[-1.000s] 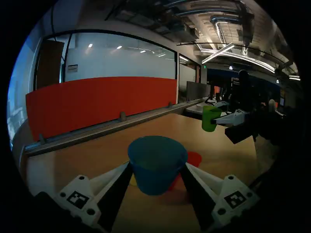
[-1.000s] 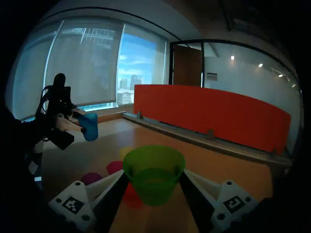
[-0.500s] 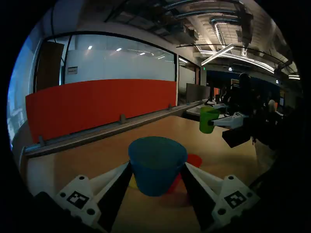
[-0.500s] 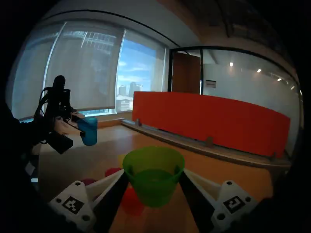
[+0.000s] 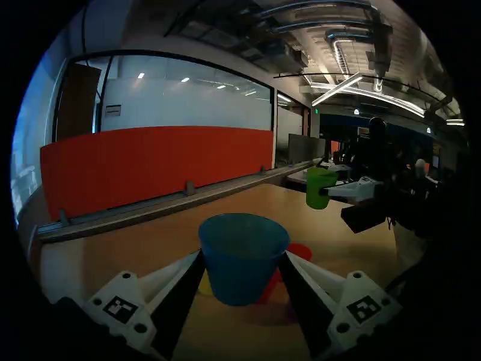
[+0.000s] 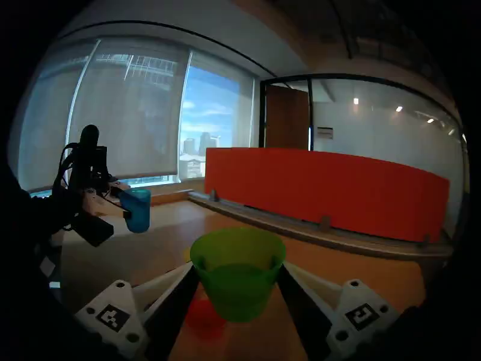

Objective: Pour water

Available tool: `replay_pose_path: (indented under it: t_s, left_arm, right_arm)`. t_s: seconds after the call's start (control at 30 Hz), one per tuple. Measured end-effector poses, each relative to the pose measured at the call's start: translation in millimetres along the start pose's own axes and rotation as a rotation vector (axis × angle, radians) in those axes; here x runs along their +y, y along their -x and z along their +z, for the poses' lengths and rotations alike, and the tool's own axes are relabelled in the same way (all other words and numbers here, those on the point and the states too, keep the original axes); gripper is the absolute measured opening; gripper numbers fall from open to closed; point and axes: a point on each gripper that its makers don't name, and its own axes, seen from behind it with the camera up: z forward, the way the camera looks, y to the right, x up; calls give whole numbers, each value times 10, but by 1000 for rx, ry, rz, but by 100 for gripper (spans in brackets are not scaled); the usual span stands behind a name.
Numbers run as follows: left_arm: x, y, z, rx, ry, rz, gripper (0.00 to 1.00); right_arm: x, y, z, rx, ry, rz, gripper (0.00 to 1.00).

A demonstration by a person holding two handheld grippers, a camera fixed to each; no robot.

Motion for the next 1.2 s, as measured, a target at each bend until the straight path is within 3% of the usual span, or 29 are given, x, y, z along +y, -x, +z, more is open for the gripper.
replay_pose_path:
  t_s: [0.57,1.2]
  left_arm:
    - [106,-32,58,26,17,7,83]
    - [228,-52,115,44,44,3,83]
  right_arm:
    - [-68,-205,65,15,-37,-58,87]
    - [-312,-607,289,35,-99,-238,87]
